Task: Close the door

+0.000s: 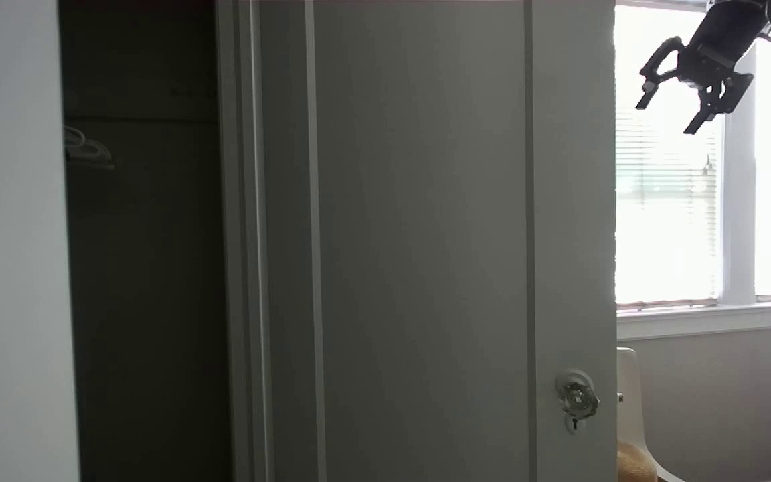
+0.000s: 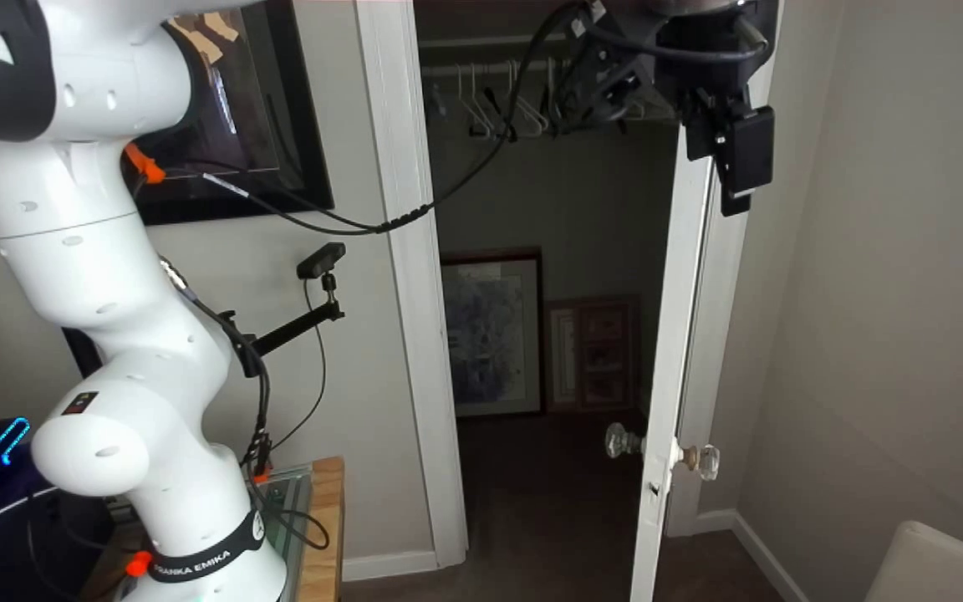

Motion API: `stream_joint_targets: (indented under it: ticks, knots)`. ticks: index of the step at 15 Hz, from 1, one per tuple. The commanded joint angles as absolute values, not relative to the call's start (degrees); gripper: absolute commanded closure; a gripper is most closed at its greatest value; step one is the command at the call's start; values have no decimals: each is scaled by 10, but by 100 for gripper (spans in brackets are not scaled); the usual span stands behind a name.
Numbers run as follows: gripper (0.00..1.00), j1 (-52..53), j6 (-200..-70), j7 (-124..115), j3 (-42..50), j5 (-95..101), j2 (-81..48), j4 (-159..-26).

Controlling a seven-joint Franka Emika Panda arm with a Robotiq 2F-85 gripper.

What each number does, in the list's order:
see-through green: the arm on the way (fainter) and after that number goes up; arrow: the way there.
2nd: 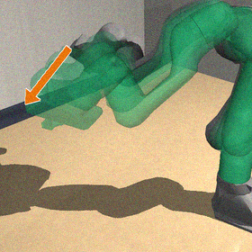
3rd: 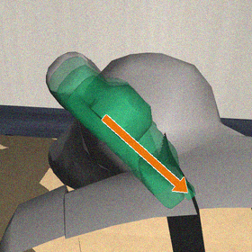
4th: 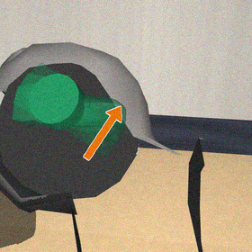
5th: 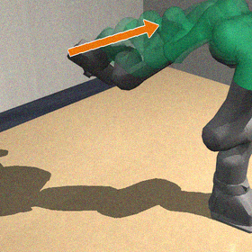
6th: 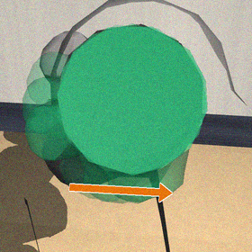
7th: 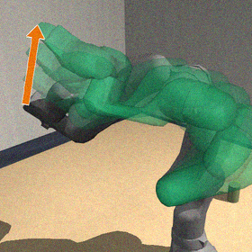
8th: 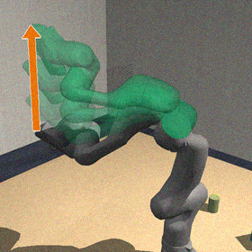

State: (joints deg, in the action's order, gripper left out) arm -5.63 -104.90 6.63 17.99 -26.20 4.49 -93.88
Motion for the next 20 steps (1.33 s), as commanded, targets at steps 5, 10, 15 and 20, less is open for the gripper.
stream_joint_targets:
  ticks: [5,10,15,20]
  knots:
    - [0,-93,-1088,44,153,-291,-9,-914]
    - [0,-100,-1096,53,139,-352,-21,-932]
    - [0,-101,-1110,58,126,-366,-21,-942]
    - [0,-100,-1096,66,118,-386,-15,-951]
